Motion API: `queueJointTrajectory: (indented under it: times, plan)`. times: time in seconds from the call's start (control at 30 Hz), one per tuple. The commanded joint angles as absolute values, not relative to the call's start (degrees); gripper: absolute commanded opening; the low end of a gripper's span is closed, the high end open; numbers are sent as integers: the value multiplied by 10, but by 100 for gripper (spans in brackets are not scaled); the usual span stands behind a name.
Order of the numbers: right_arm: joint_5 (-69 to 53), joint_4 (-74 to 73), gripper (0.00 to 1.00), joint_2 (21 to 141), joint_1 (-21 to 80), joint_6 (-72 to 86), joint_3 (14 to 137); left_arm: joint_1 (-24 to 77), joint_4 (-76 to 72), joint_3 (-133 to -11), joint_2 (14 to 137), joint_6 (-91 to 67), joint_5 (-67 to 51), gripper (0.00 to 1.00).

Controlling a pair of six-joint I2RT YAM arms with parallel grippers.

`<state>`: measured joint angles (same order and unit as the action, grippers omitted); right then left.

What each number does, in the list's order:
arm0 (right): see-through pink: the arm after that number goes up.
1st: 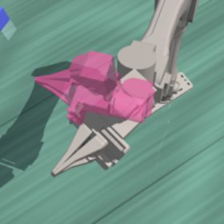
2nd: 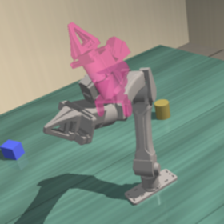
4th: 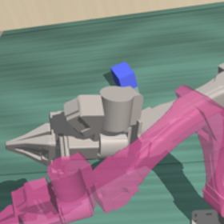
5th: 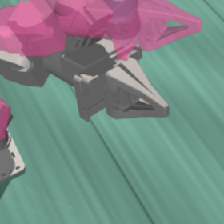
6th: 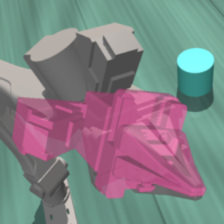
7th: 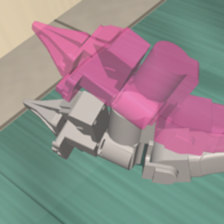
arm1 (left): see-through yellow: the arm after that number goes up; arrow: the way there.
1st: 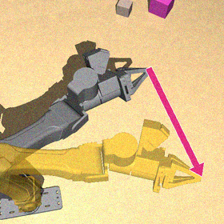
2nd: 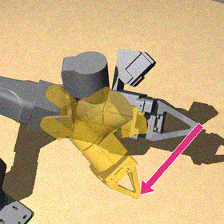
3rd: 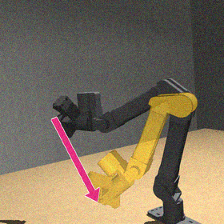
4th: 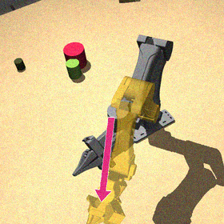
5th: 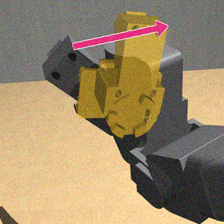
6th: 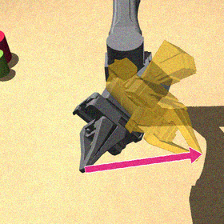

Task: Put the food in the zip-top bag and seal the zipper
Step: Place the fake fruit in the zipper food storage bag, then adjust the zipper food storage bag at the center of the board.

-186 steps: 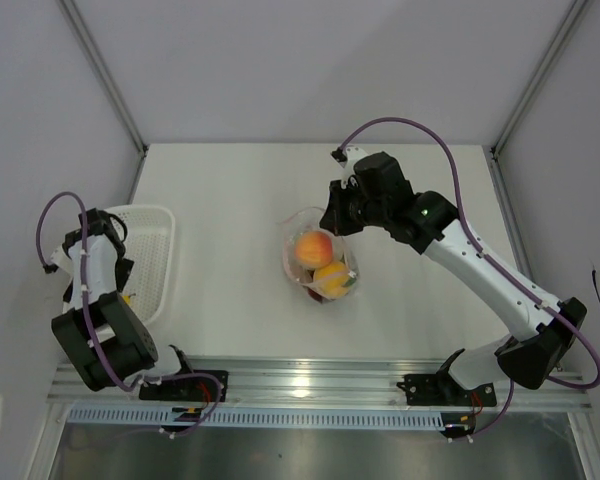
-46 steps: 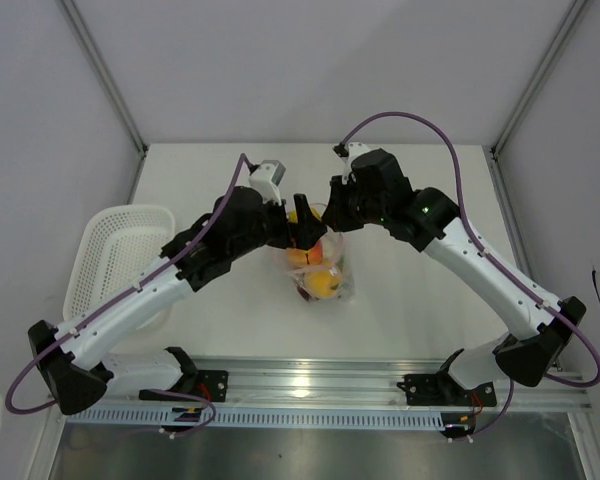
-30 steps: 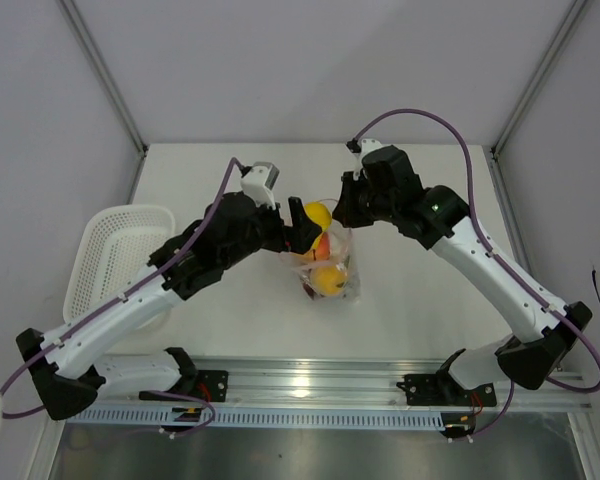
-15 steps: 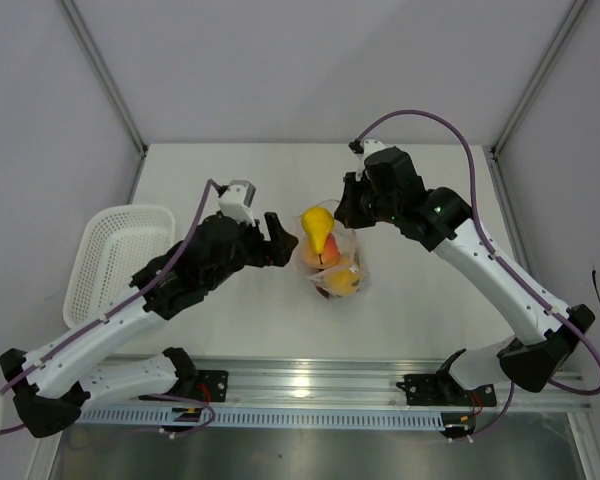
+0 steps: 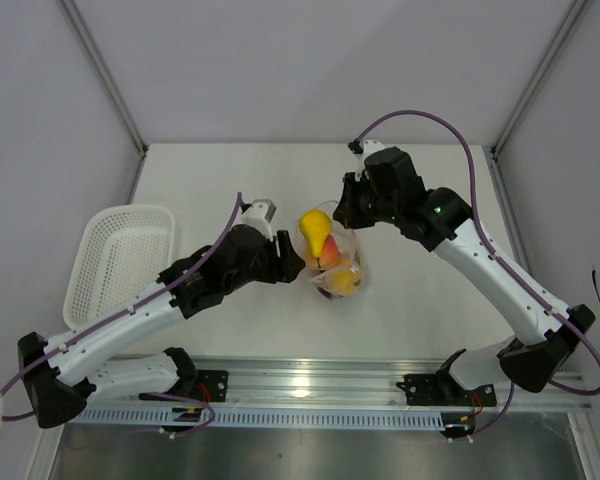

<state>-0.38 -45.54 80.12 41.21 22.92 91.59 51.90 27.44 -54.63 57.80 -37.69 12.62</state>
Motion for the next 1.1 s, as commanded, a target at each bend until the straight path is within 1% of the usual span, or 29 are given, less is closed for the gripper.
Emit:
queueJointTrajectory:
  times: [0.0,0.03,0.1,0.13,0.2,0.23,0.27,0.33,0.37,0.5,0.53,0.6,0.63,0.67,0.7,0.8,0.83,0.97,1.07]
  plan:
    - [-10,-430,0,779,410,236,918,523,249,-573,603,-389,92,61]
    - [-10,-430,0,778,410,236,918,523,245,-575,608,-394,85,55]
    - [-10,-430,0,779,411,235,918,523,238,-578,616,-402,73,49]
    - [-10,-430,0,780,410,235,917,523,231,-577,617,-403,71,37]
    - [-10,-431,0,781,410,232,916,523,216,-567,608,-407,61,21]
    - [-9,-430,0,783,410,231,915,523,210,-563,603,-406,60,4]
    - [-6,-429,0,785,410,229,911,523,199,-560,597,-405,53,1]
    - [0,-430,0,789,410,221,907,521,189,-575,578,-389,44,1]
    - [22,-437,0,793,410,216,908,520,199,-583,574,-384,40,1]
    - [56,-468,0,809,410,189,955,498,235,-660,559,-354,4,1]
    - [64,-481,0,809,410,181,968,491,246,-709,565,-351,-16,1]
    - [65,-490,0,806,410,178,999,483,299,-745,577,-340,-43,1]
    - [61,-497,0,802,410,181,1005,482,315,-787,589,-337,-48,0]
    - [57,-496,0,798,411,183,1007,482,327,-792,589,-334,-54,1]
    - [55,-491,0,793,412,185,1004,482,328,-795,585,-335,-56,1]
    - [48,-465,0,775,407,193,948,473,307,-743,576,-344,-49,1]
    - [47,-458,0,780,405,197,918,467,302,-705,578,-345,-56,0]
    - [25,-423,0,787,403,207,861,439,287,-643,606,-343,-69,1]
    - [34,-438,0,806,403,194,895,429,281,-641,618,-330,-75,1]
